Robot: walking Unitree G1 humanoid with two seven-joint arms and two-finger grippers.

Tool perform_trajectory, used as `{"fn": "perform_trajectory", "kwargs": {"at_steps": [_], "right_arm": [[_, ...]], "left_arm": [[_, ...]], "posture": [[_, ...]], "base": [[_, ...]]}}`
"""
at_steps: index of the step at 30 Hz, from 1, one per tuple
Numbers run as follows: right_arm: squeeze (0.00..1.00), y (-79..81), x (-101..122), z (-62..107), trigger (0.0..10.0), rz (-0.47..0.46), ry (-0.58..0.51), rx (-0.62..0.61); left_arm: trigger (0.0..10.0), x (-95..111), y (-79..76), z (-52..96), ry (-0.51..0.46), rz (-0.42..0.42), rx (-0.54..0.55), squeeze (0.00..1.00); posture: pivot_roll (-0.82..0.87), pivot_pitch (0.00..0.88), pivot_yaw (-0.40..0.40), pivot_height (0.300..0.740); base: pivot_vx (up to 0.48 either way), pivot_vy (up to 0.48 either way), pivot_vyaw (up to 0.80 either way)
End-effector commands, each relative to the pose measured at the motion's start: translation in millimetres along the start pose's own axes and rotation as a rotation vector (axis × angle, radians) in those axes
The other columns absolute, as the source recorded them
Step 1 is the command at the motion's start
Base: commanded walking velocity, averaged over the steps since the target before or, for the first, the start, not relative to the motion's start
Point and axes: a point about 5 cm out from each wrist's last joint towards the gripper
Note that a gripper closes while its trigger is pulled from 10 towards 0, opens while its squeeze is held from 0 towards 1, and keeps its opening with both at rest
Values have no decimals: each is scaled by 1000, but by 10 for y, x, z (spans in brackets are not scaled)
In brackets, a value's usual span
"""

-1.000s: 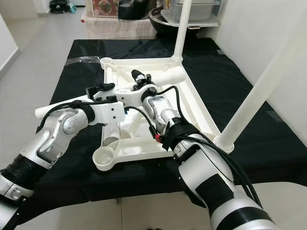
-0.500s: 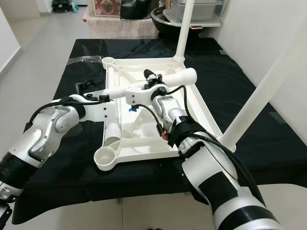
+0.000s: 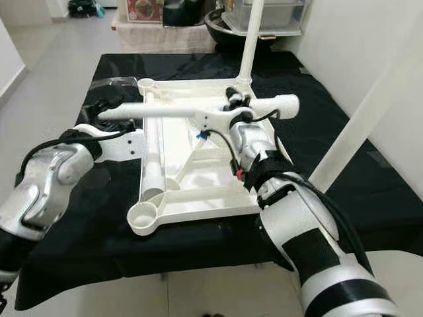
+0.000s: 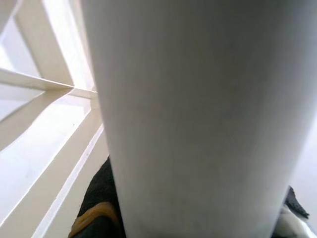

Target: Building children table

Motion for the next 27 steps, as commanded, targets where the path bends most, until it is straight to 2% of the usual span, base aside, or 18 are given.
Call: {"fn": "perform_trajectory", "kwargs": {"at_steps": [1,3,6,7,8,9,10,11,14,15,17,18,19,20,21,22,25,27], "right_arm": [[0,-72,-13,-16,0,-96,18,-27],[0,-109,30,-27,0,-268,14,-31],[0,-134,57,-32,0,-297,1,-44],[0,-195,203,-49,0,-640,-52,-3],[0,-195,203,-49,0,-640,-52,-3],[0,-239,273,-54,0,-799,-91,13],[0,-278,312,-57,0,-904,-116,17],[0,-278,312,-57,0,-904,-116,17],[0,-376,395,-52,0,-1071,-198,15],[0,-376,395,-52,0,-1071,-198,15],[0,-470,480,-34,0,-1219,-299,22],[0,-514,524,-17,0,-1300,-361,30],[0,-537,547,-6,0,-1348,-402,36],[0,-537,547,-6,0,-1348,-402,36],[0,-554,583,27,0,-1465,-482,61],[0,-554,583,27,0,-1465,-482,61],[0,-511,622,113,0,-1624,-605,120],[0,-502,625,130,0,-1639,-620,124]], "left_arm": [[10000,19,63,59,9,2,63,0],[10000,49,96,105,12,30,119,0],[10000,56,105,116,14,41,135,0],[10000,88,119,169,19,144,215,0],[10000,88,119,169,19,144,215,0],[10000,99,109,196,19,182,242,0],[10000,92,87,221,34,234,257,0],[10000,92,87,221,34,234,257,0],[10000,59,26,269,65,325,279,0],[10000,59,26,269,65,325,279,0],[10000,15,-50,290,94,384,256,0],[10000,-17,-90,301,115,443,252,0],[10000,-33,-114,311,130,482,253,0],[10000,-33,-114,311,130,482,253,0],[10000,-68,-180,327,148,583,238,0],[10000,-68,-180,327,148,583,238,0],[10000,-42,-328,352,139,819,162,0],[10000,-25,-348,356,131,850,146,0]], "posture": [[67,75,-65,740],[67,75,-65,740],[67,75,-65,740],[67,78,-61,740],[67,78,-61,740],[66,77,-62,740],[65,80,-63,740],[65,80,-63,740],[67,79,-66,740],[67,79,-66,740],[66,77,-67,740],[66,76,-67,740],[66,76,-67,740],[66,76,-67,740],[66,76,-67,740],[66,76,-67,740],[65,78,-69,740],[65,78,-69,740]], "base": [[0,0,0],[0,0,0],[0,0,0],[0,0,0],[0,0,0],[0,0,0],[0,0,0],[0,0,0],[0,0,0],[0,0,0],[0,0,0],[0,0,0],[0,0,0],[0,0,0],[0,0,0],[0,0,0],[0,0,0],[0,0,0]]}}
Point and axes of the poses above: a point about 5 cm out from each wrist's last joint towards the gripper, its own z axis pointing back from the gripper into the wrist, its own x axis along the axis of the wrist's last joint, y = z × x, and after that the axes turned 3 degrees about z, right-handed
